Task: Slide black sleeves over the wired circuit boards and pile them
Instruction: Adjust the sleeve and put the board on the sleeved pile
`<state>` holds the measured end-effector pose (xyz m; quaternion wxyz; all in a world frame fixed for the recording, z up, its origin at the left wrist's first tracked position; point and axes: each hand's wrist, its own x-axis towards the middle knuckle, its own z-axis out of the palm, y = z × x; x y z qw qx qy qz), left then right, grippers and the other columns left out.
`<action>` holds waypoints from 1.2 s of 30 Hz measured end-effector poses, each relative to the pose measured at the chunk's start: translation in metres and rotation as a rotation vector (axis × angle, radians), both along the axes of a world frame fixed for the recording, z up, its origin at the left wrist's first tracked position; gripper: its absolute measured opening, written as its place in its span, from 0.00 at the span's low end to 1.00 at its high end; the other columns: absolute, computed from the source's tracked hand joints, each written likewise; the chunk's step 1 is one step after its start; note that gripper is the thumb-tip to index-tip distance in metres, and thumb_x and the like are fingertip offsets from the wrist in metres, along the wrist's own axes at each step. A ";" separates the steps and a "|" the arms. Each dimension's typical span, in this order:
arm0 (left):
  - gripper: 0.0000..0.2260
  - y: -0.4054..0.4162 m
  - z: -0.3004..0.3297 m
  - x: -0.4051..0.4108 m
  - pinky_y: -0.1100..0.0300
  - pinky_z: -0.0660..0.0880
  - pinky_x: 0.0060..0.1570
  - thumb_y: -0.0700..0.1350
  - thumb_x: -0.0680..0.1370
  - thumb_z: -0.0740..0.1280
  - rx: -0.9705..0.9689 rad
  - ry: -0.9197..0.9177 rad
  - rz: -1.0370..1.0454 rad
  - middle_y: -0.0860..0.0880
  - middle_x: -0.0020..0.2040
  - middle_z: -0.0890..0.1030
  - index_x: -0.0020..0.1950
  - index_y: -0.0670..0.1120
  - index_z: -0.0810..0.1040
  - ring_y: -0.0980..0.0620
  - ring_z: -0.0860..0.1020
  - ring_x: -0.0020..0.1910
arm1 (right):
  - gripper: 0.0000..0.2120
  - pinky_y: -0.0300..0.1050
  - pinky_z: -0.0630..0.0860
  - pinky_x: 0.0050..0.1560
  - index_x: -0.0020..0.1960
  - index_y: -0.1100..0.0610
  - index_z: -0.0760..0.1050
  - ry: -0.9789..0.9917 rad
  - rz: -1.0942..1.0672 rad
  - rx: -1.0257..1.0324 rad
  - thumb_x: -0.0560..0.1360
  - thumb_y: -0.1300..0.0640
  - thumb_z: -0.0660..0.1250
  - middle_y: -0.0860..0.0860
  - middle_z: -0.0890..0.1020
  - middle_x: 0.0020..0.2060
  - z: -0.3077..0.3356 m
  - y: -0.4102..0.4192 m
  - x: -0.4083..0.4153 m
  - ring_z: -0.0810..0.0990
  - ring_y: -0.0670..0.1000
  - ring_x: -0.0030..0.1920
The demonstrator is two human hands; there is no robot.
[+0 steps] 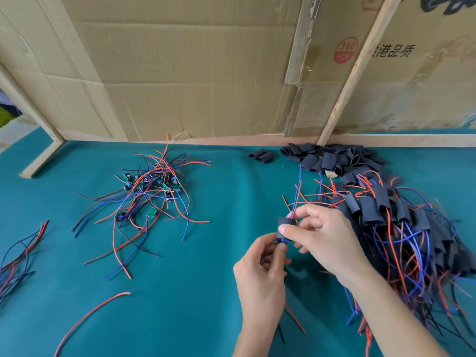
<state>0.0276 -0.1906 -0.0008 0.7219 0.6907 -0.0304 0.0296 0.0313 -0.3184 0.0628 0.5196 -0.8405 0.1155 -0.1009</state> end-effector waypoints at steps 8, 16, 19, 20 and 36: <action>0.09 0.003 0.000 0.001 0.58 0.80 0.37 0.43 0.80 0.72 -0.010 -0.012 0.027 0.53 0.39 0.86 0.45 0.57 0.81 0.52 0.84 0.36 | 0.08 0.37 0.77 0.33 0.44 0.43 0.84 0.054 0.069 0.095 0.64 0.47 0.74 0.52 0.84 0.31 -0.003 0.005 -0.004 0.80 0.47 0.32; 0.09 0.002 0.002 -0.002 0.62 0.74 0.36 0.45 0.79 0.73 0.017 -0.082 -0.015 0.53 0.35 0.84 0.39 0.52 0.81 0.49 0.79 0.34 | 0.10 0.38 0.79 0.40 0.47 0.46 0.85 0.021 0.106 0.229 0.76 0.62 0.76 0.54 0.88 0.40 -0.001 0.000 -0.013 0.84 0.47 0.39; 0.10 0.003 0.002 -0.003 0.59 0.74 0.36 0.43 0.79 0.72 0.030 -0.078 -0.042 0.52 0.35 0.85 0.38 0.50 0.81 0.48 0.78 0.33 | 0.13 0.37 0.79 0.39 0.47 0.42 0.85 0.033 0.106 0.208 0.76 0.62 0.75 0.53 0.88 0.39 0.001 0.001 -0.018 0.84 0.46 0.37; 0.10 0.003 0.003 -0.003 0.60 0.74 0.36 0.43 0.79 0.72 0.028 -0.075 -0.042 0.52 0.34 0.85 0.37 0.49 0.81 0.49 0.77 0.32 | 0.14 0.37 0.79 0.39 0.48 0.41 0.85 0.038 0.104 0.214 0.76 0.62 0.75 0.53 0.88 0.39 0.002 0.003 -0.019 0.84 0.45 0.36; 0.11 0.004 0.012 -0.006 0.59 0.70 0.36 0.51 0.78 0.65 -0.098 -0.016 -0.111 0.45 0.35 0.81 0.39 0.47 0.78 0.56 0.74 0.34 | 0.23 0.45 0.79 0.55 0.58 0.43 0.80 0.097 -0.257 -0.511 0.68 0.33 0.74 0.48 0.86 0.47 0.071 -0.155 -0.046 0.85 0.55 0.50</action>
